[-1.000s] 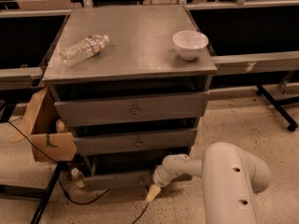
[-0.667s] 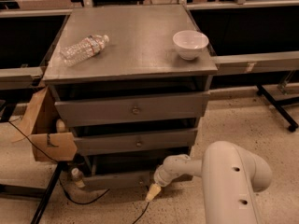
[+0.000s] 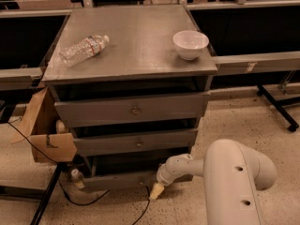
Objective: Open bottom drawer
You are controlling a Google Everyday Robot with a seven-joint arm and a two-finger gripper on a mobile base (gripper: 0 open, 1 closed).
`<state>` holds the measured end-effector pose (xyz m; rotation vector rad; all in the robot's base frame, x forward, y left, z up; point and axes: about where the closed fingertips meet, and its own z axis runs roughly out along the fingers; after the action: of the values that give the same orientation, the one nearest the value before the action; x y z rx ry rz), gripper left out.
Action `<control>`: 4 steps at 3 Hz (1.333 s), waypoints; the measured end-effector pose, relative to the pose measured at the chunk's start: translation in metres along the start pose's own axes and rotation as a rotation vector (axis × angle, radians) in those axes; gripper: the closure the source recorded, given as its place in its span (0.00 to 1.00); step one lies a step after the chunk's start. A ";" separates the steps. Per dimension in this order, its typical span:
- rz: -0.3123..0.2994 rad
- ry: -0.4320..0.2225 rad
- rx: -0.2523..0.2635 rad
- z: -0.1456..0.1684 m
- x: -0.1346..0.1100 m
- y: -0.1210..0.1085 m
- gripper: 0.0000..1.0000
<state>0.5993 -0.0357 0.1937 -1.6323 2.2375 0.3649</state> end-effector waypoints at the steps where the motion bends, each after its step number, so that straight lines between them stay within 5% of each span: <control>1: -0.083 -0.010 0.033 -0.005 -0.006 -0.012 0.00; 3: -0.227 0.034 0.023 0.004 -0.011 -0.021 0.00; 4: -0.255 0.061 -0.020 0.018 -0.008 -0.017 0.16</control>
Offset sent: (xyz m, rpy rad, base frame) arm 0.0334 0.0011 0.0093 -0.0566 -0.1569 0.2257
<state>0.6199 -0.0273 0.1807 -1.9339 2.0390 0.2739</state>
